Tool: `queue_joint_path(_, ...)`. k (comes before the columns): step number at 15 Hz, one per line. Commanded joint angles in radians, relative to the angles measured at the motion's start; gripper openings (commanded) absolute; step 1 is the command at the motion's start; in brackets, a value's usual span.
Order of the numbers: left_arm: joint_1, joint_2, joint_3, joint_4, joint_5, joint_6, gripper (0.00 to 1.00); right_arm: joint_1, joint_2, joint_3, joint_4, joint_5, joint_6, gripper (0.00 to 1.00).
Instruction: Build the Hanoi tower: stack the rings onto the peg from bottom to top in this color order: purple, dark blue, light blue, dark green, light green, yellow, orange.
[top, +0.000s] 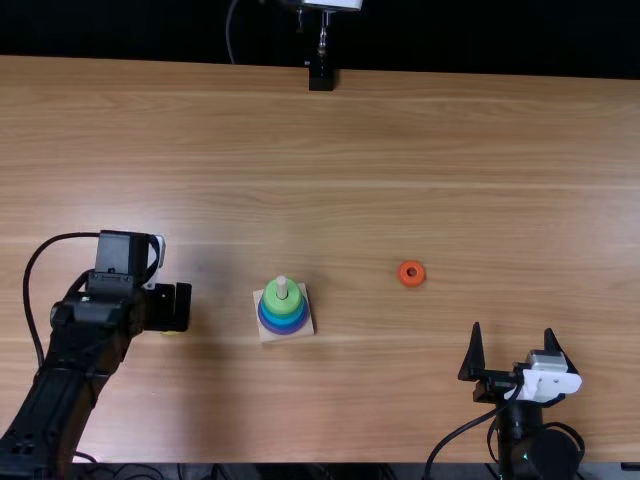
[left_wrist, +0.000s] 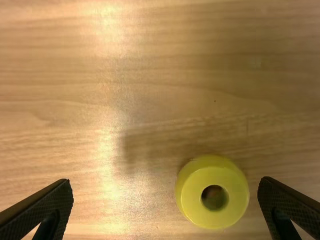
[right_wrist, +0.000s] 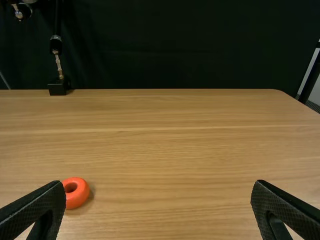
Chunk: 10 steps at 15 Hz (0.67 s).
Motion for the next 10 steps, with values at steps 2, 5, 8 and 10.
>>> queue_joint_path(2,-0.030,0.025,0.030,-0.001,0.001,-0.003,1.00,-0.013,-0.013,-0.008,-0.030,-0.001,-0.005,1.00)
queue_joint_path(5,-0.053,0.071,0.030,0.001,0.002,-0.003,1.00,-0.013,-0.013,-0.008,-0.032,-0.001,-0.005,1.00)
queue_joint_path(8,-0.058,0.081,0.026,0.005,0.002,-0.005,1.00,-0.013,-0.013,-0.008,-0.030,-0.001,-0.005,1.00)
queue_joint_path(10,-0.058,0.108,0.023,0.001,0.002,-0.005,1.00,-0.013,-0.013,-0.008,-0.032,-0.001,-0.005,1.00)
